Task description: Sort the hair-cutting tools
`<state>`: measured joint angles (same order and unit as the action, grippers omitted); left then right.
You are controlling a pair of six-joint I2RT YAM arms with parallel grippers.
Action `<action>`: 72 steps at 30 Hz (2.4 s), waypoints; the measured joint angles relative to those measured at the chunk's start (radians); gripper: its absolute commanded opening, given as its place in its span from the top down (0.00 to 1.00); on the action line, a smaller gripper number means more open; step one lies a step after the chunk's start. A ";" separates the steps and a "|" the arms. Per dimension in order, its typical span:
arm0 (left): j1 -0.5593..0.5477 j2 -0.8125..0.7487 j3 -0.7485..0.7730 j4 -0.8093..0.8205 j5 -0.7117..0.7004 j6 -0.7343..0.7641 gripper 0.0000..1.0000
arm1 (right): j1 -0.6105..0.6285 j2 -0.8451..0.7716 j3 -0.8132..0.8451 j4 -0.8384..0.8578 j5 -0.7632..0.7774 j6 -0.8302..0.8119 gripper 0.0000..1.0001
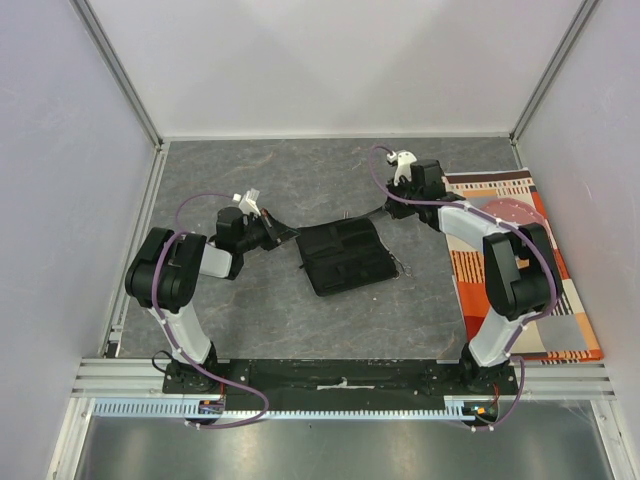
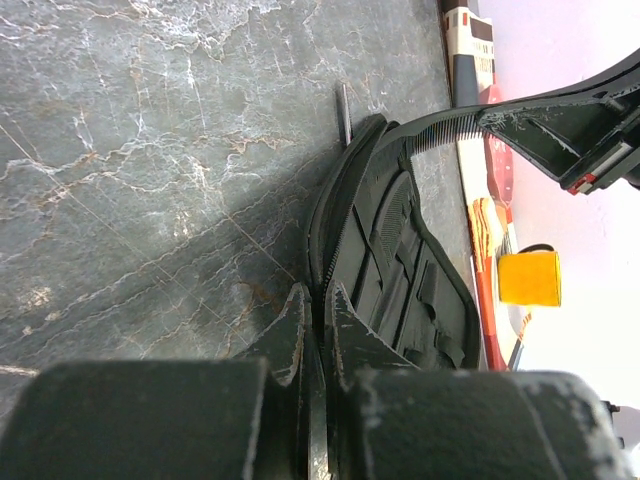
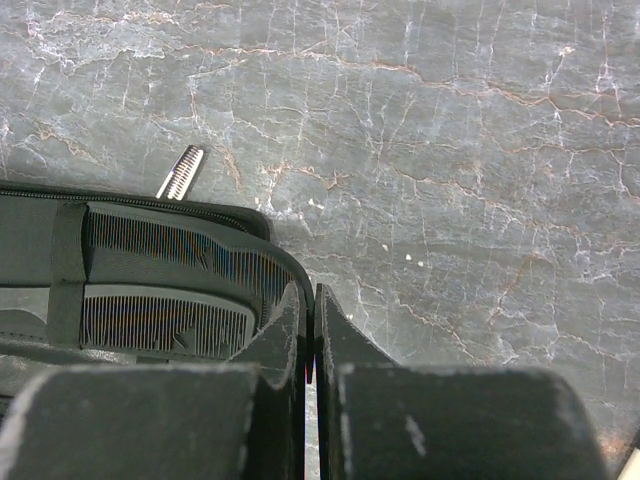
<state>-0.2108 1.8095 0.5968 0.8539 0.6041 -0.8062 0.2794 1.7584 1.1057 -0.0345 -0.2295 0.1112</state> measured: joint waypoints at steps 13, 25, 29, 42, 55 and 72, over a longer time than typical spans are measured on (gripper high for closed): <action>0.006 0.002 0.000 -0.003 0.000 0.000 0.98 | 0.079 0.044 0.012 -0.005 -0.083 -0.016 1.00; 0.006 0.004 0.000 -0.008 0.000 0.000 0.98 | 0.085 0.046 0.018 0.027 -0.106 0.014 1.00; 0.006 0.004 0.000 -0.006 0.000 0.000 0.98 | 0.094 0.073 -0.008 0.106 -0.127 0.078 1.00; 0.006 0.004 0.000 -0.006 -0.001 -0.001 0.98 | 0.124 0.126 -0.031 0.216 -0.138 0.192 1.00; 0.003 -0.001 -0.002 0.013 0.000 -0.008 0.98 | 0.141 0.148 -0.023 0.150 -0.029 0.225 0.41; -0.011 -0.114 -0.072 0.038 -0.013 -0.014 0.98 | 0.158 -0.138 -0.087 -0.114 0.184 0.165 0.46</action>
<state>-0.2222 1.6951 0.5243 0.8921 0.5915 -0.8207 0.4377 1.6207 1.0191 -0.1482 -0.0456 0.2764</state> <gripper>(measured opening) 0.046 0.606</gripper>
